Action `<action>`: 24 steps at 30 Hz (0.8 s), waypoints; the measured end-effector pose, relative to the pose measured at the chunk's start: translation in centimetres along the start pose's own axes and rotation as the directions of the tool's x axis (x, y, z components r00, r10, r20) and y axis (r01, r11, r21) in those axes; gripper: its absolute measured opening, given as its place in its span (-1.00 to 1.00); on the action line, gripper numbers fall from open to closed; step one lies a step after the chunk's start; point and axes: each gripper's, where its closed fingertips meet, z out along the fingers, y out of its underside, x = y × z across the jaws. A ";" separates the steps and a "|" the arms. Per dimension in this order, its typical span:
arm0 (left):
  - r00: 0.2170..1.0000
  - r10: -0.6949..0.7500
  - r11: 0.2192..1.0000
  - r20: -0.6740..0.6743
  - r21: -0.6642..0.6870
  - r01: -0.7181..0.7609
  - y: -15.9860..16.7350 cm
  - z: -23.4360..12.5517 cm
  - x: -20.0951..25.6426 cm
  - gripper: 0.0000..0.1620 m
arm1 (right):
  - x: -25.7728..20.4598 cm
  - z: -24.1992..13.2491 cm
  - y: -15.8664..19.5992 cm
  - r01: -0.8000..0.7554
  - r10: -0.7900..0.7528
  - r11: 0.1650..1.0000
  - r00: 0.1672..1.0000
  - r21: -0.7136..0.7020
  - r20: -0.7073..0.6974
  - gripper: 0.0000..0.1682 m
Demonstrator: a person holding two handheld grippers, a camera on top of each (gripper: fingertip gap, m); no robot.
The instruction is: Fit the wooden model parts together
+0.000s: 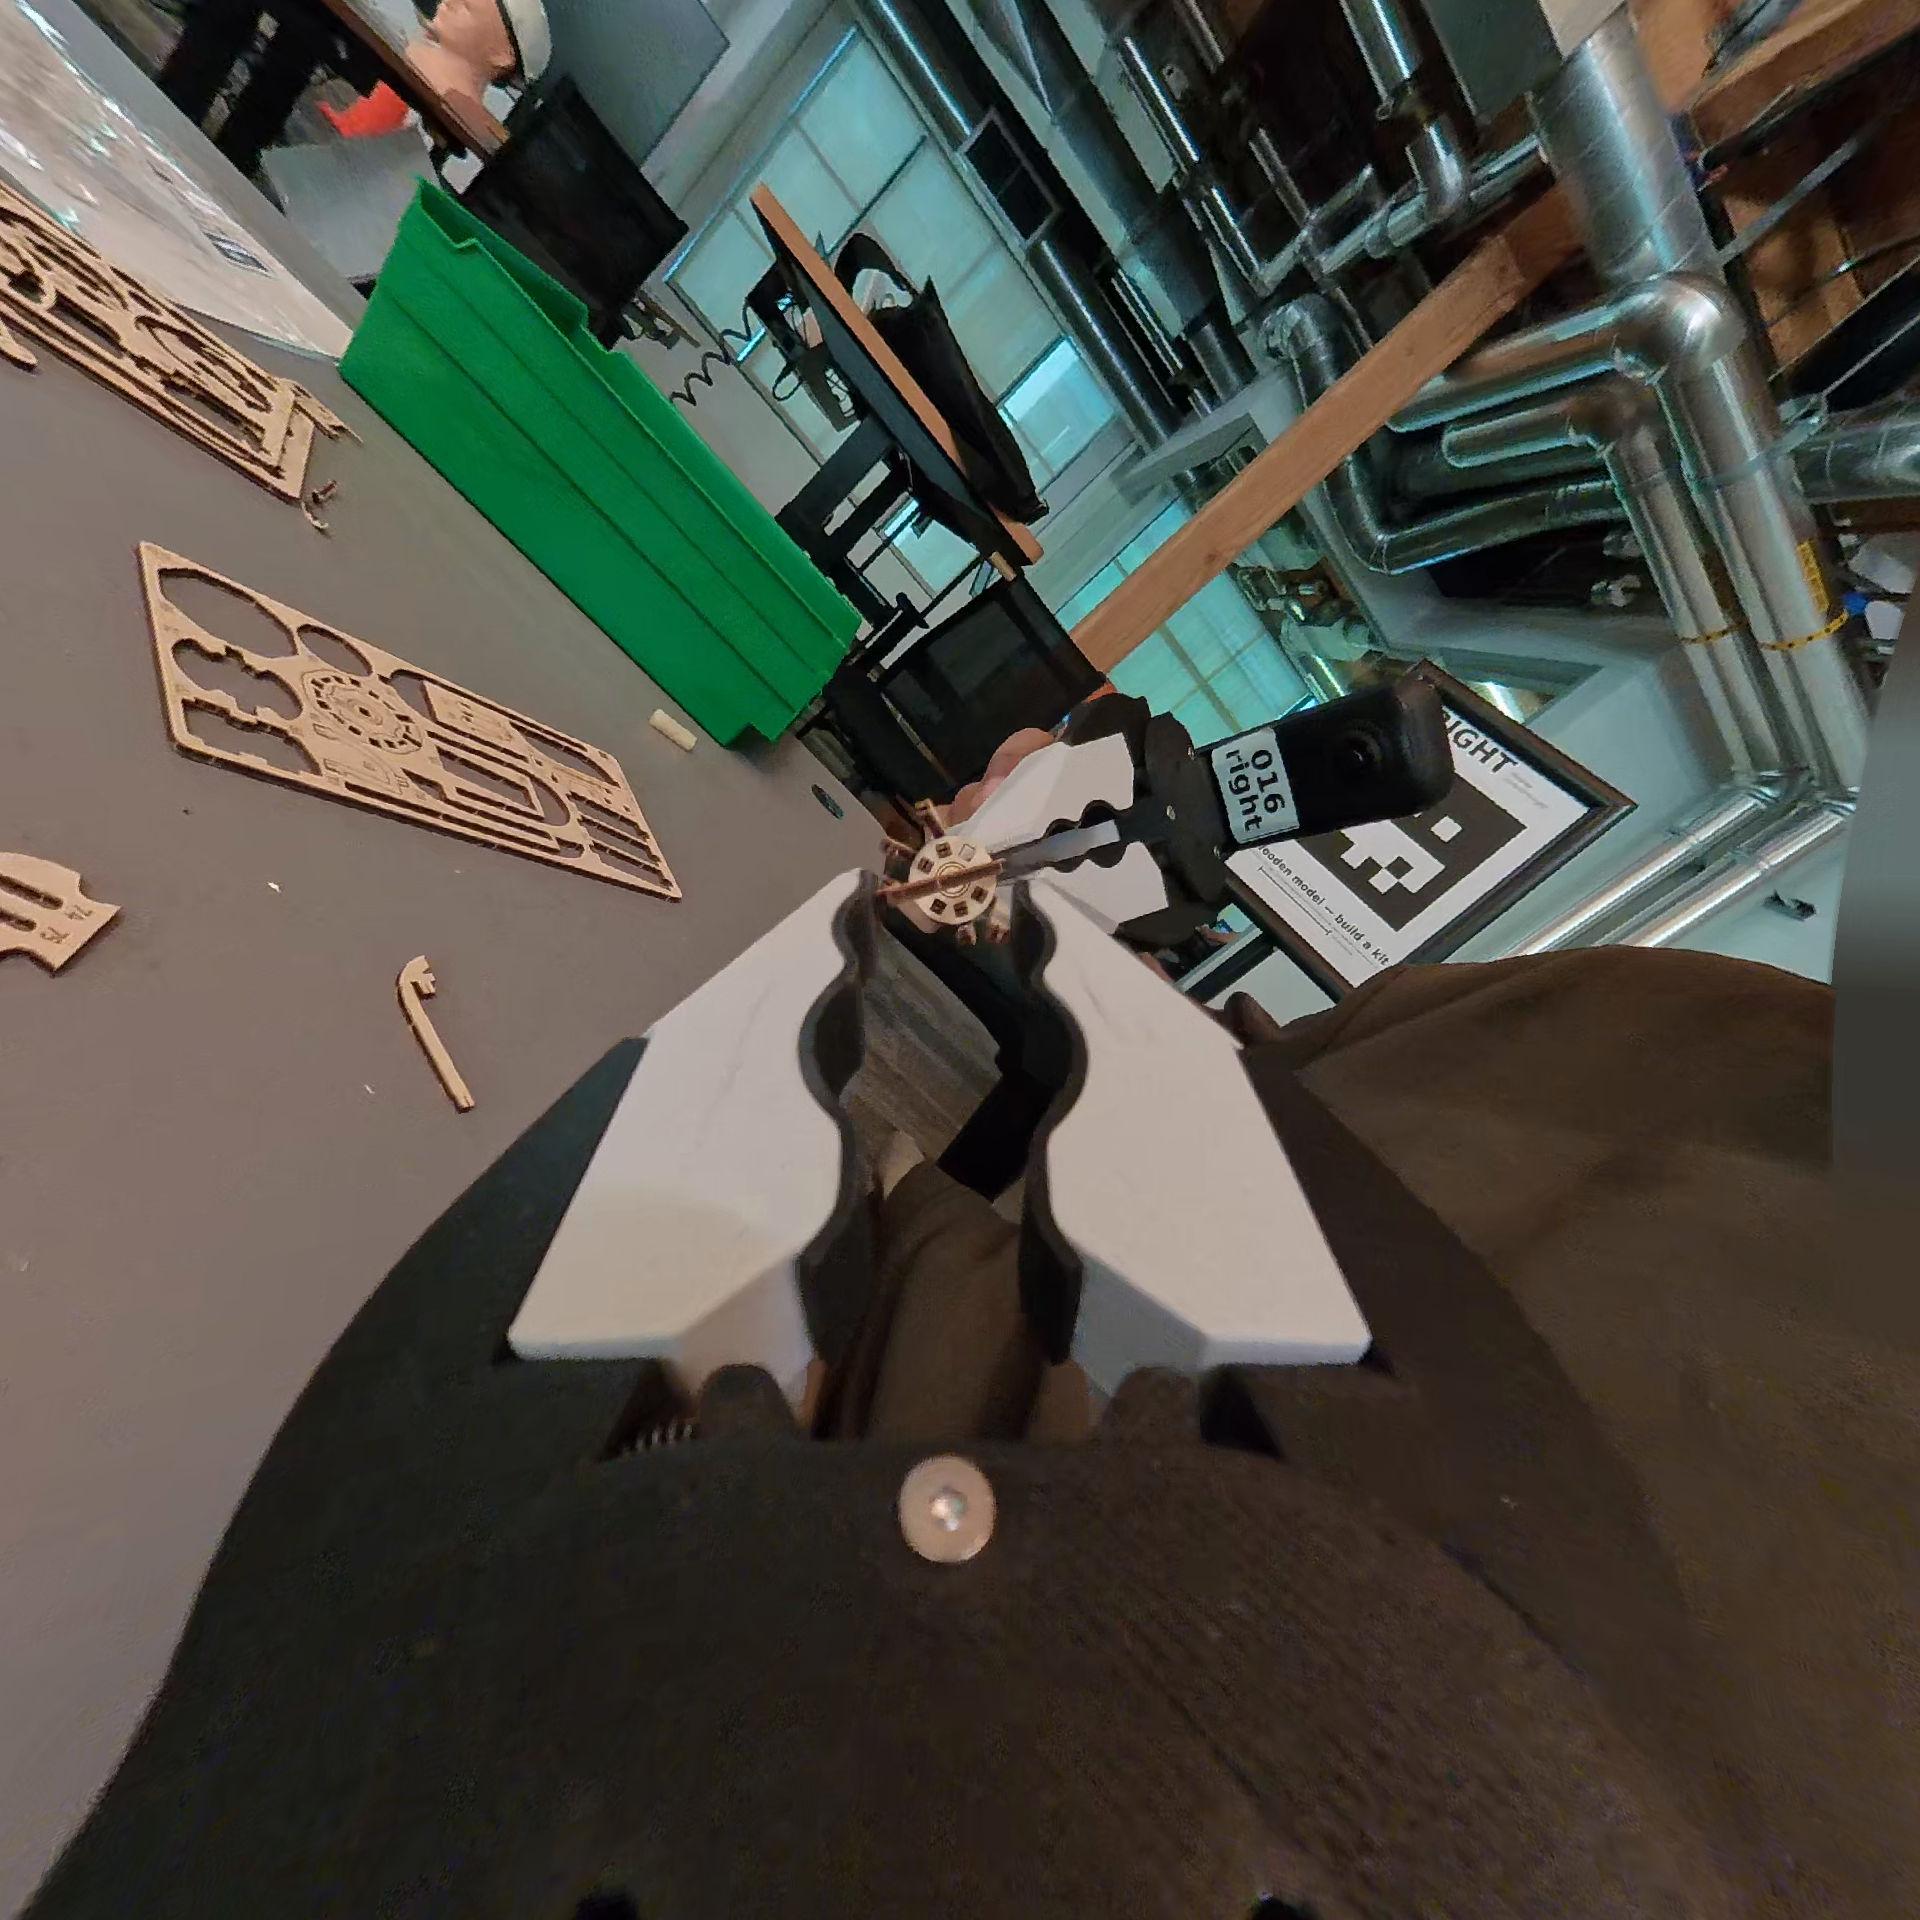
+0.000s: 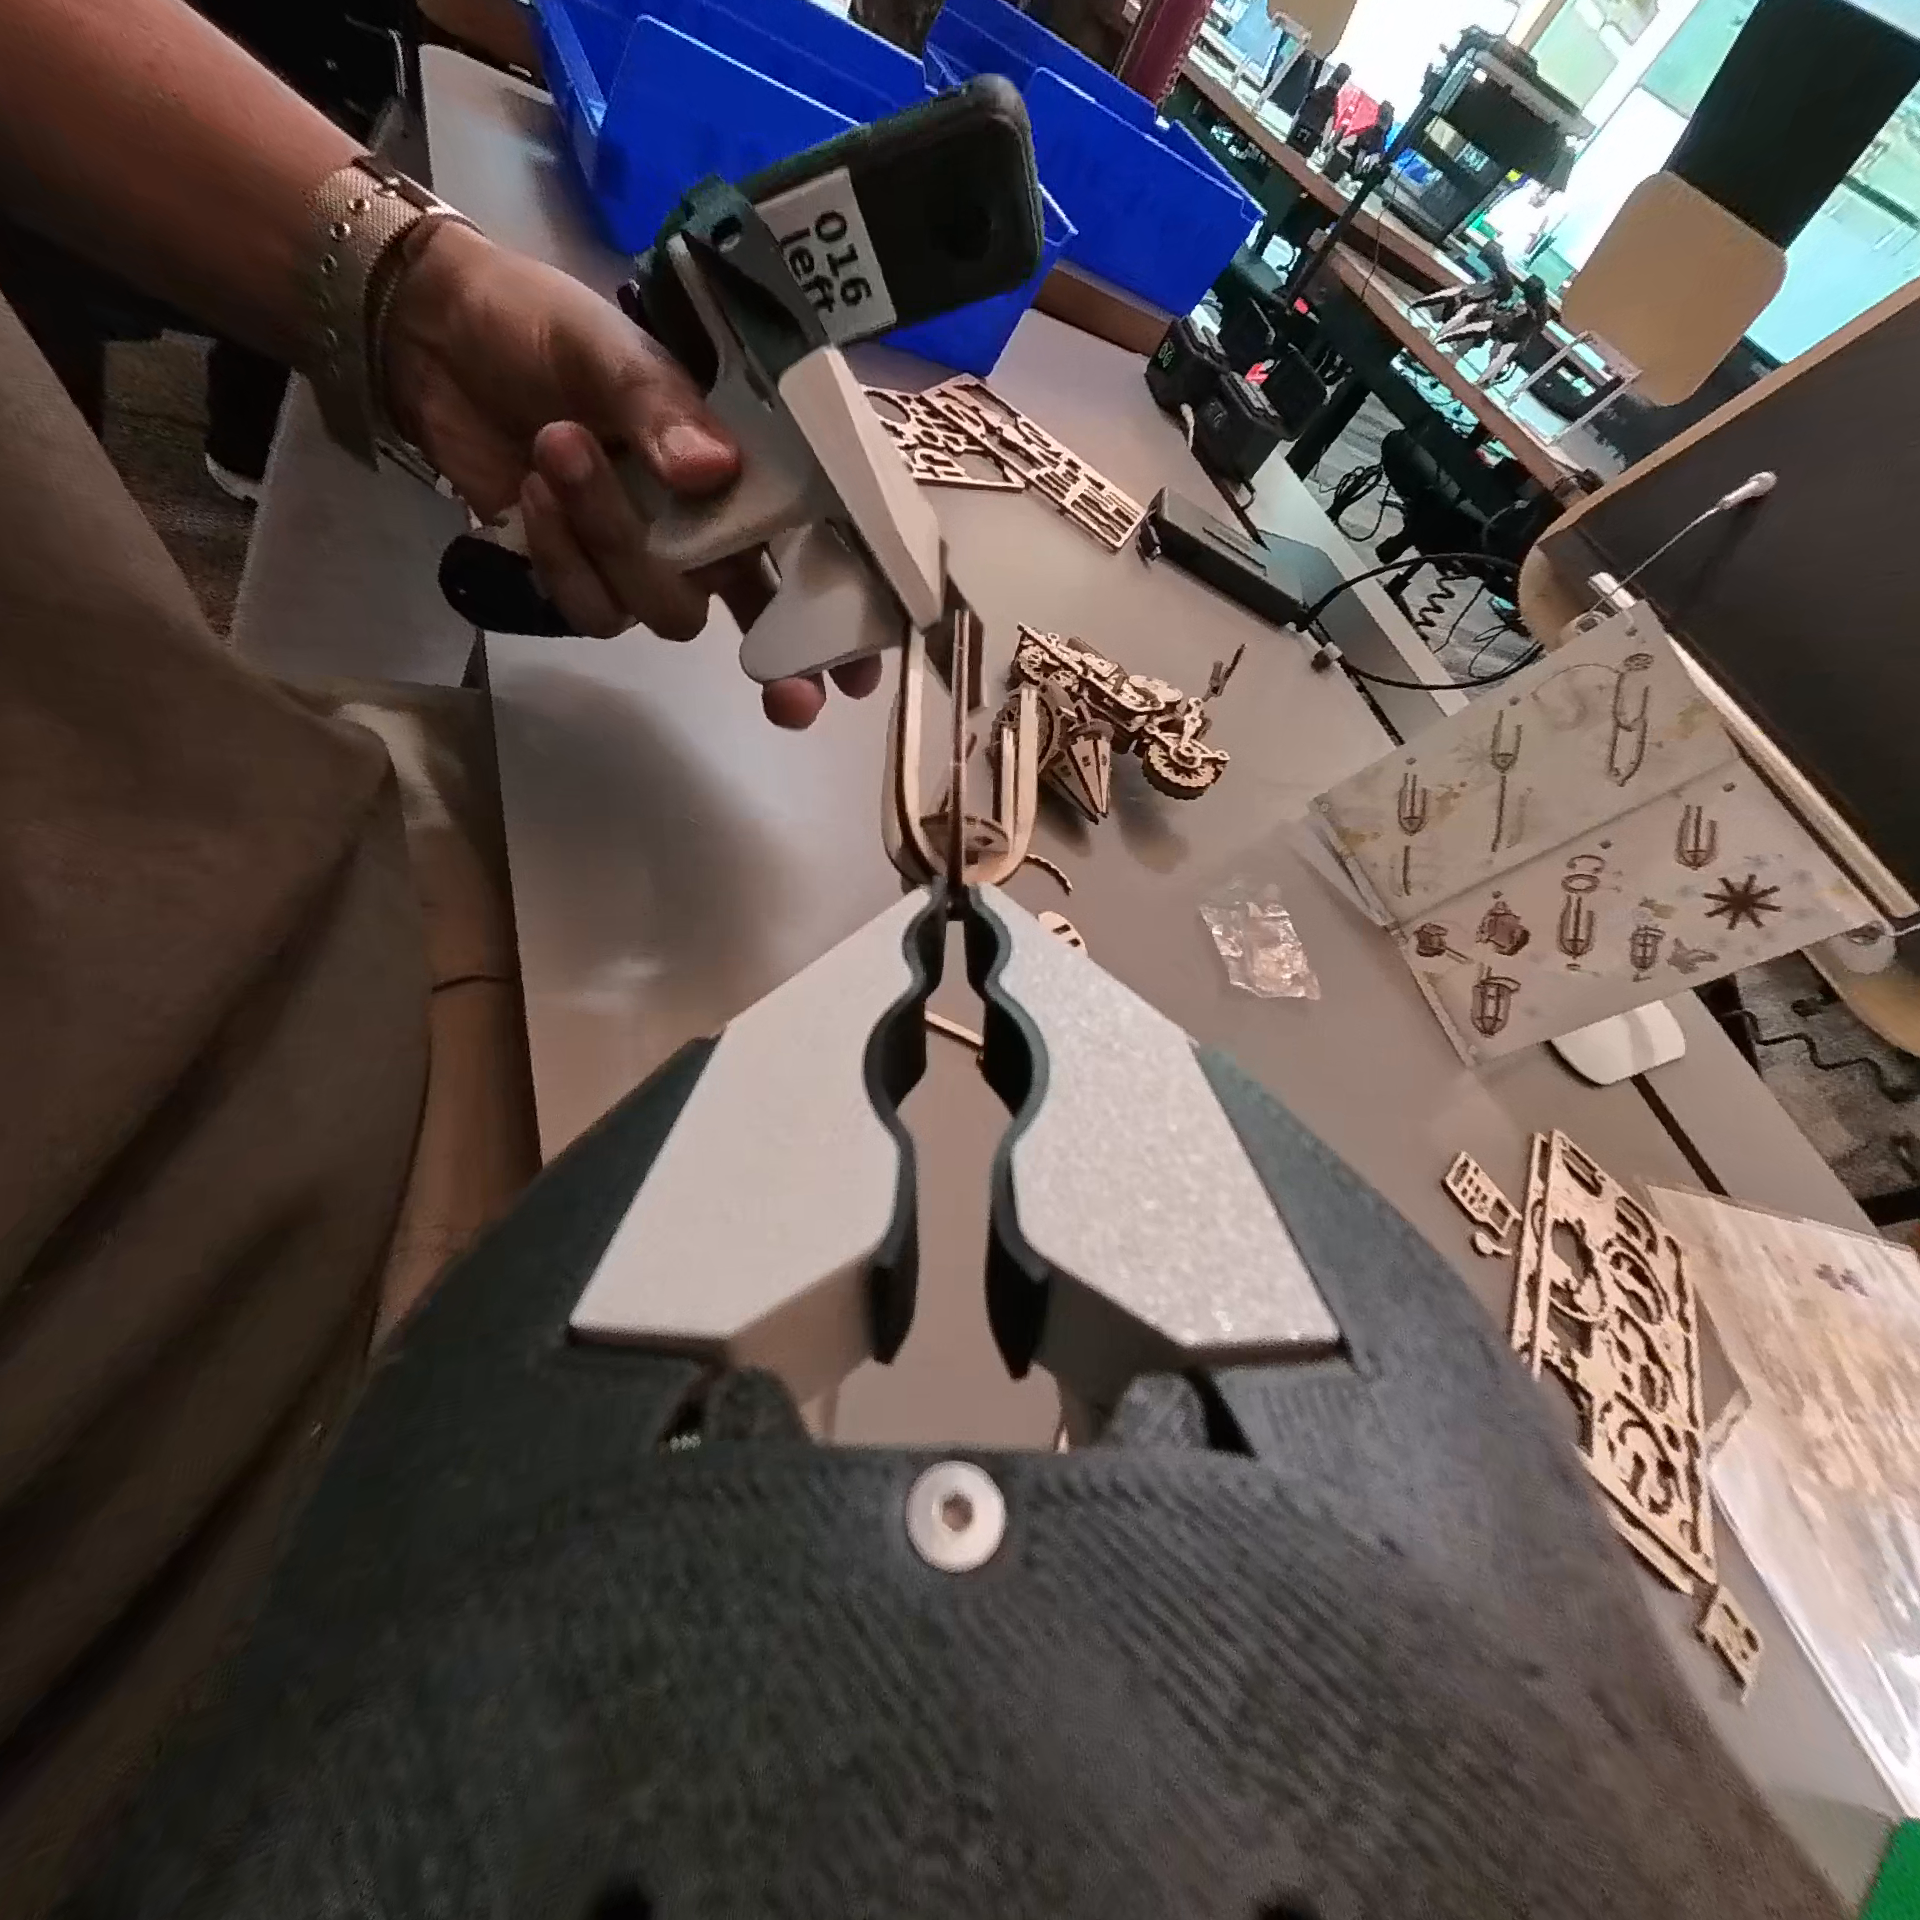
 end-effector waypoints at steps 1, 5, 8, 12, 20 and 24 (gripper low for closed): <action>1.000 0.007 1.000 0.001 0.002 -0.007 0.0 0.0 0.0 -0.72 | 0.0 0.0 0.0 -0.005 0.005 1.000 1.000 -0.002 0.001 -0.99; 1.000 0.019 1.000 0.002 0.004 -0.019 -0.1 0.0 0.1 -0.76 | 0.1 0.1 0.1 -0.041 0.041 0.999 0.999 0.000 0.007 -0.99; 1.000 0.031 1.000 -0.002 0.007 -0.031 -0.1 0.0 0.3 -0.81 | 0.2 0.2 0.3 -0.069 0.069 0.998 0.998 -0.008 0.013 -0.99; 0.999 0.052 0.999 0.002 0.009 -0.052 -0.2 0.0 0.3 -0.86 | -0.1 0.6 0.8 -0.088 0.089 0.996 0.996 -0.031 0.032 -0.99; 0.999 0.047 0.999 -0.001 0.013 -0.047 -0.2 -0.1 0.3 -0.83 | -0.5 1.0 1.2 -0.118 0.120 0.992 0.991 -0.049 0.050 -0.99; 0.999 -0.012 0.999 -0.031 0.050 0.013 -0.9 -0.3 0.3 -0.57 | -0.2 0.9 0.9 -0.152 0.153 0.988 0.987 -0.019 0.052 -0.99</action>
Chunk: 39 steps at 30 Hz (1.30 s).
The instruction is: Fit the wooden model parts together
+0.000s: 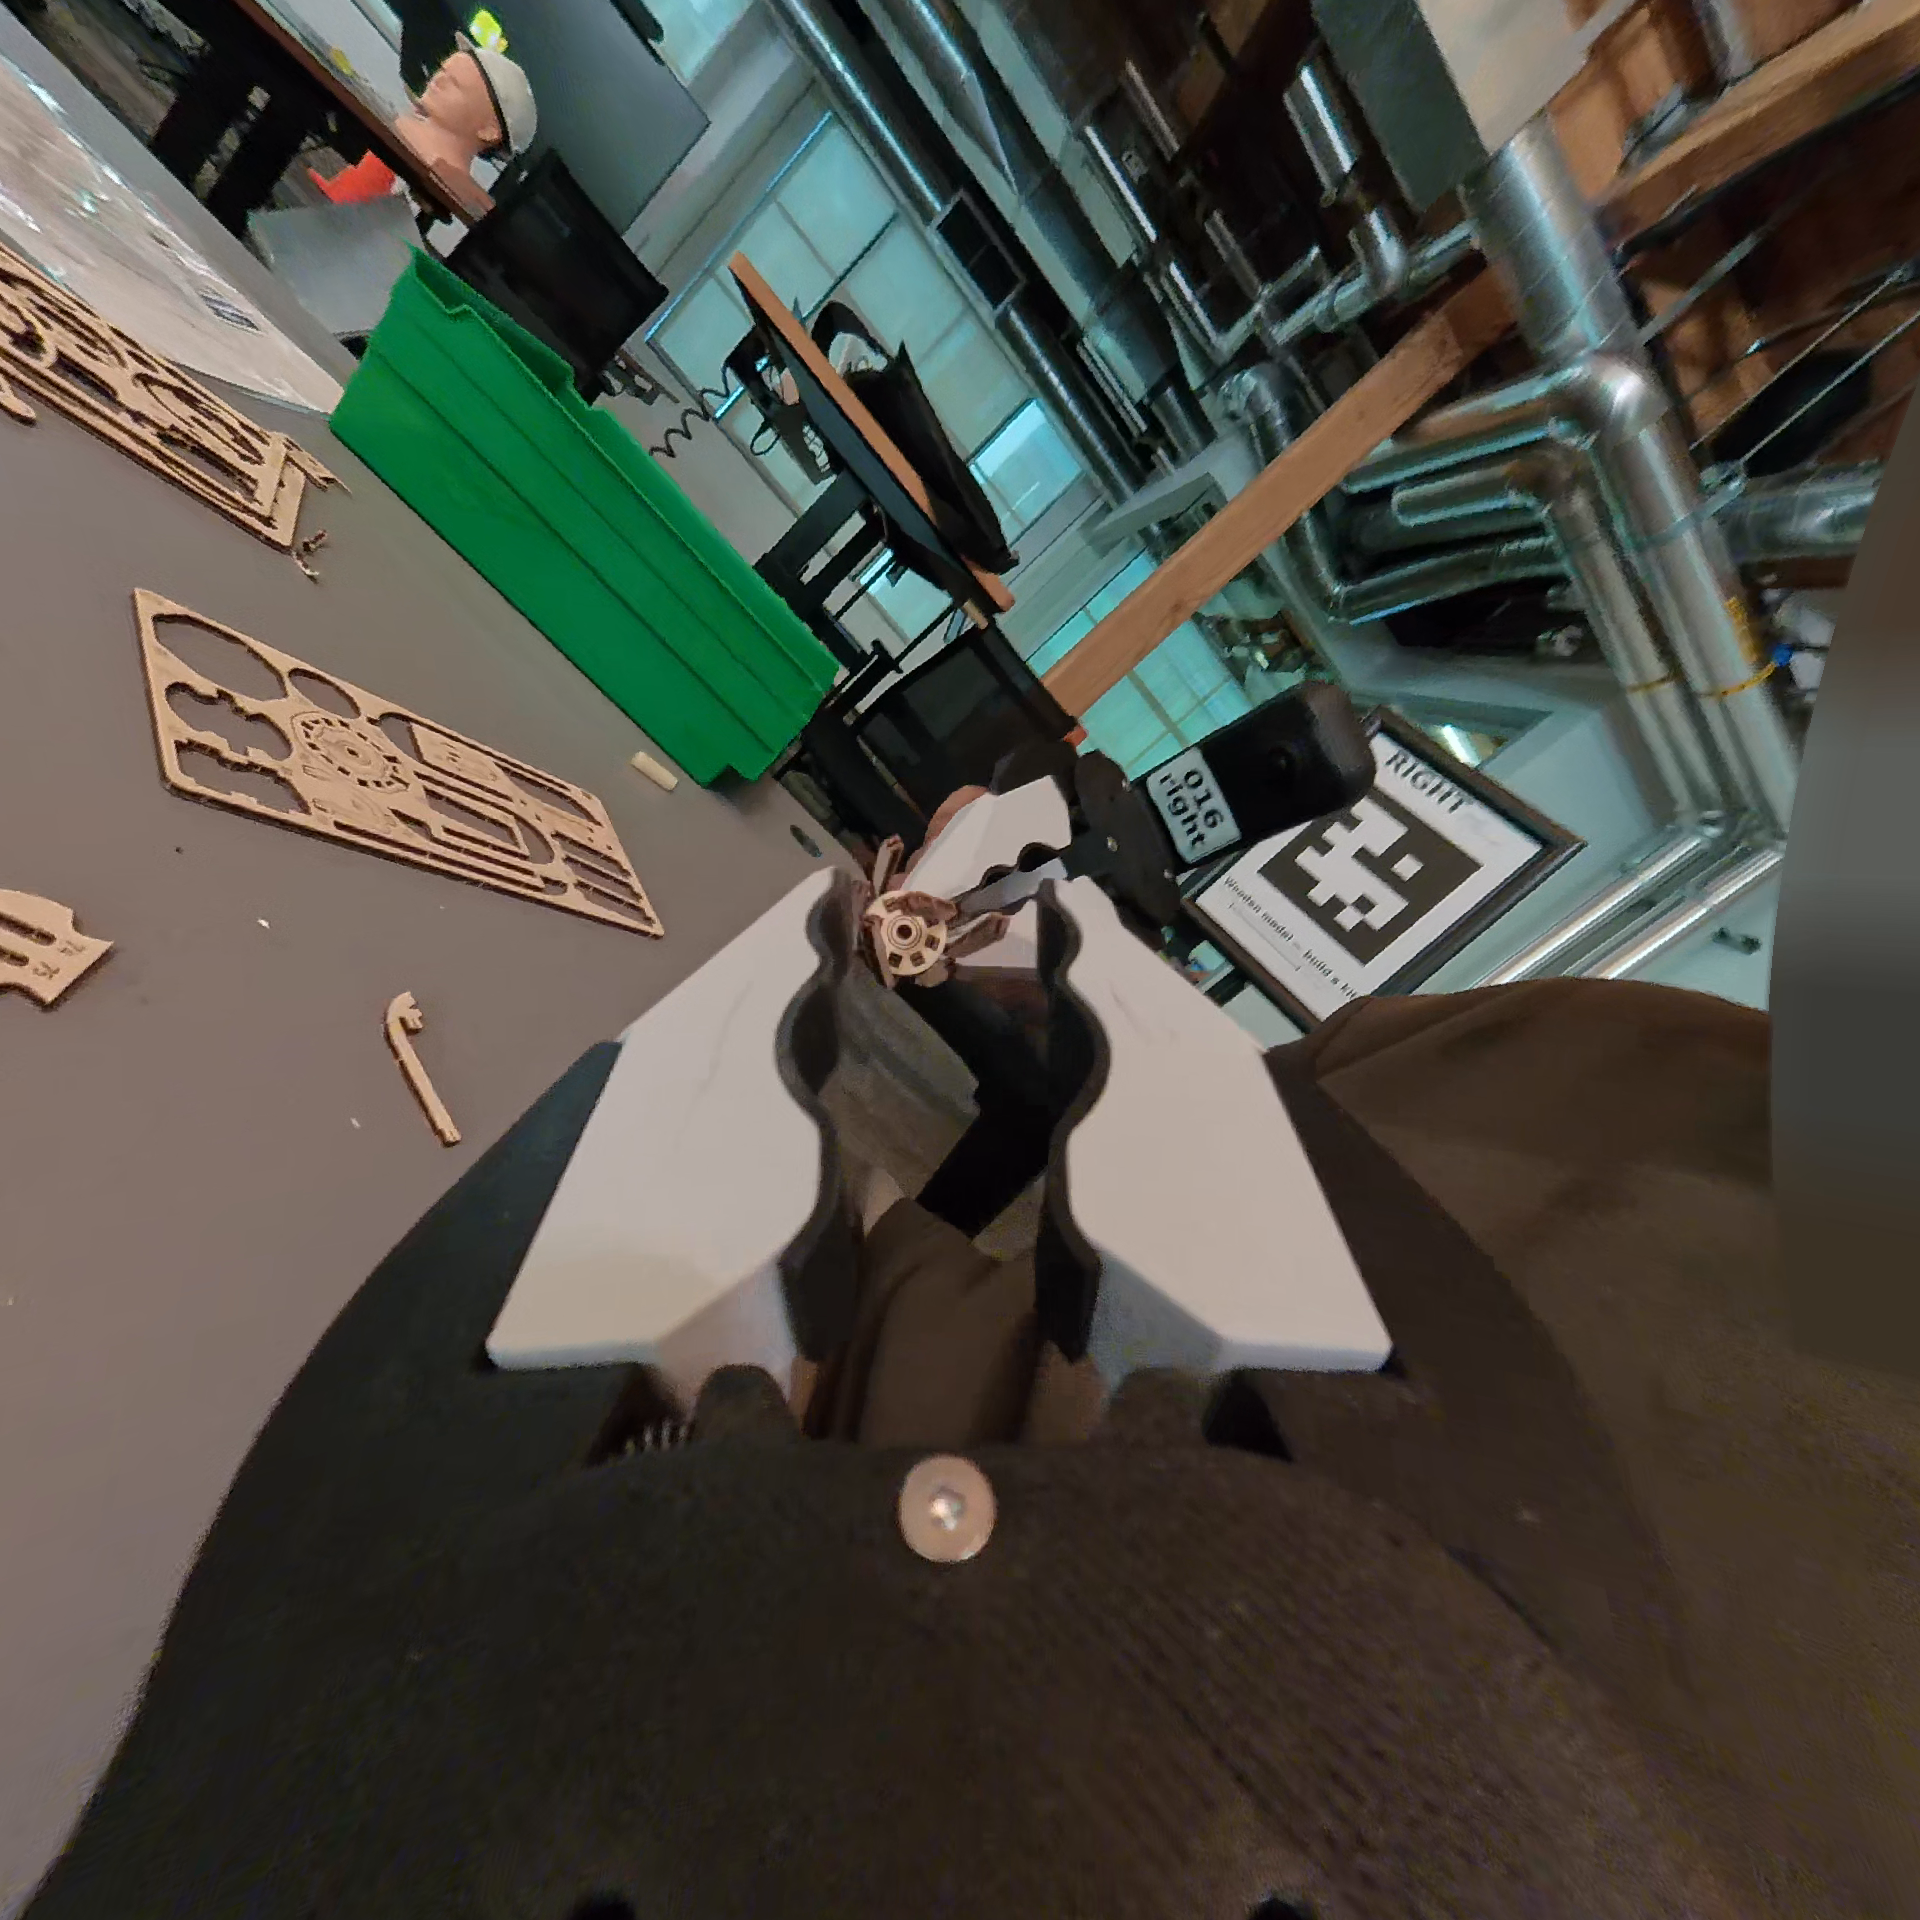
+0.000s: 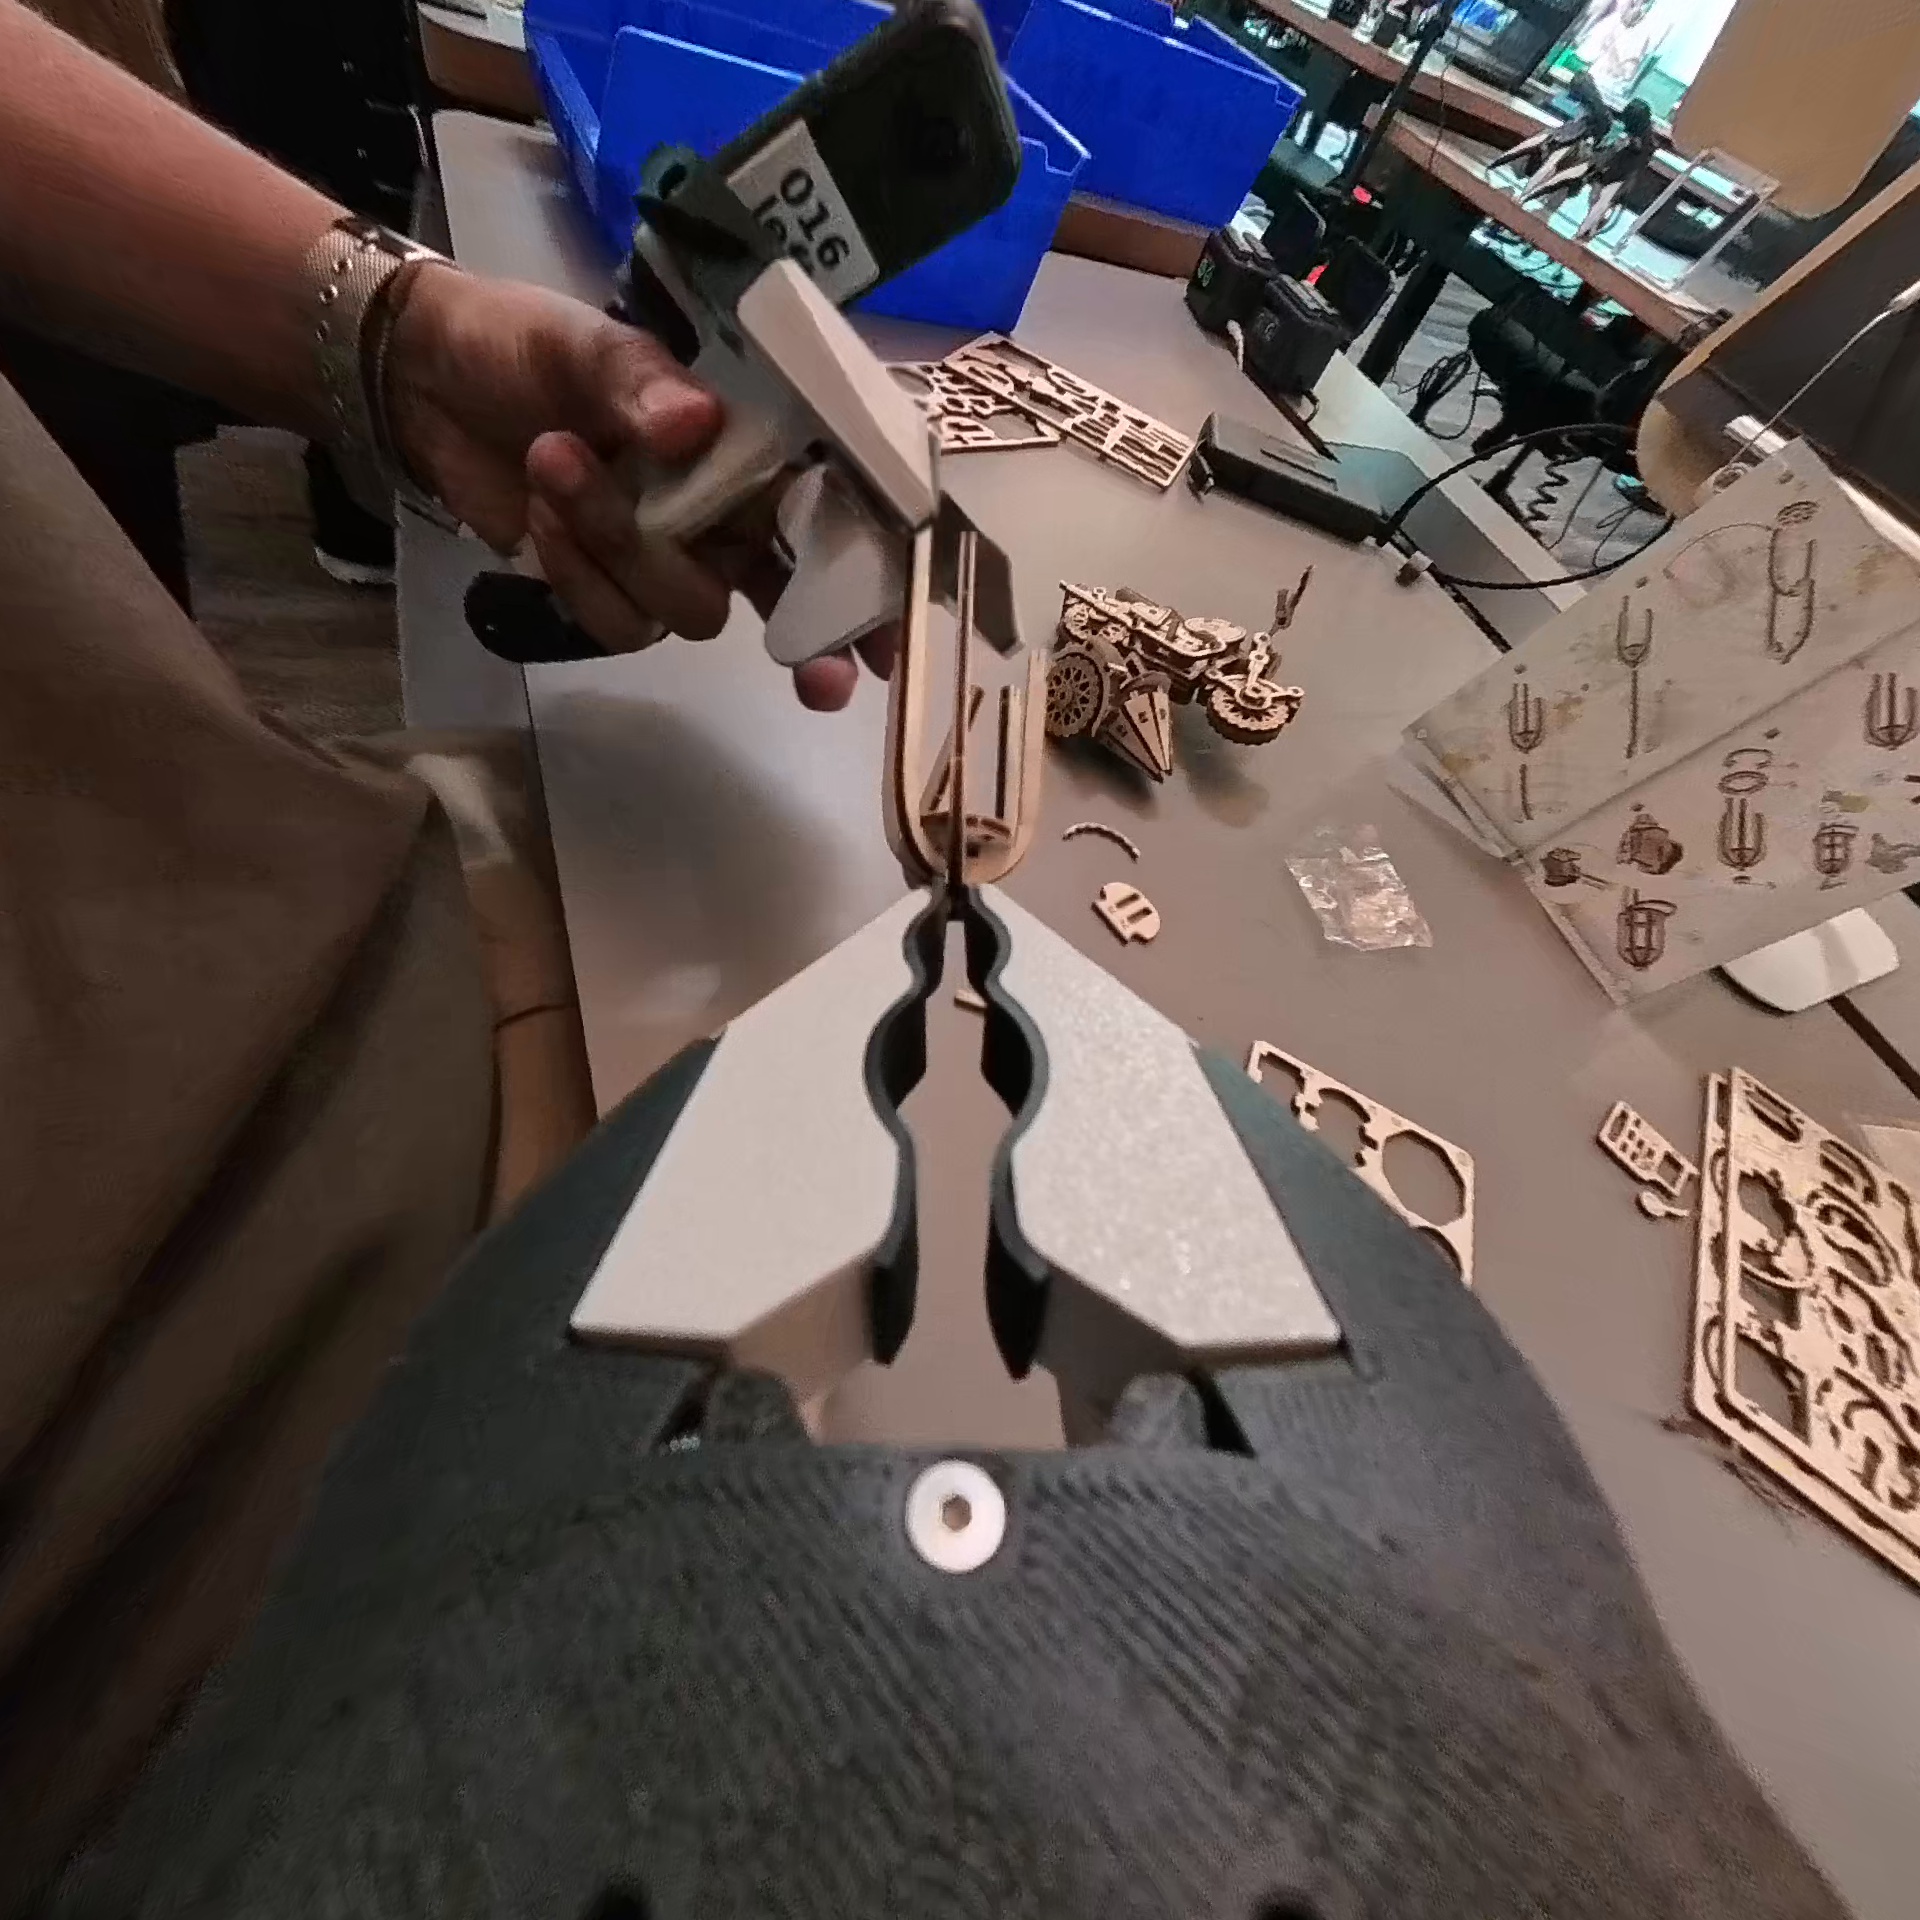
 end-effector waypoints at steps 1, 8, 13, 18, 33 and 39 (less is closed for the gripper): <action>1.000 -0.014 1.000 -0.005 0.012 0.014 -0.2 -0.1 -0.1 -0.54 | 0.1 0.0 -0.1 -0.007 0.007 1.000 1.000 0.008 0.000 -0.99; 1.000 -0.015 0.999 -0.001 0.047 0.015 -1.0 -0.5 -0.4 -0.46 | 1.1 -0.4 -0.4 -0.070 0.071 0.996 0.997 0.054 -0.013 -0.99; 0.998 0.039 0.999 0.048 0.037 -0.041 -0.9 -0.5 -0.9 -0.44 | 2.2 -0.9 -0.6 -0.138 0.142 0.986 0.989 0.092 -0.039 -0.99; 0.991 0.097 0.995 0.086 0.000 -0.098 -0.3 -0.2 -1.3 -0.44 | 3.3 -1.4 -0.4 -0.181 0.189 0.978 0.980 0.107 -0.070 -0.99; 0.974 0.166 0.986 0.155 -0.013 -0.166 -0.6 -0.5 -2.1 -0.45 | 3.2 0.2 2.9 -0.188 0.182 0.980 0.979 -0.057 -0.094 -0.99; 0.973 0.159 0.987 0.168 -0.008 -0.160 -0.8 -0.7 -2.4 -0.44 | 2.6 1.3 5.3 -0.202 0.190 0.962 0.978 -0.182 -0.084 -0.99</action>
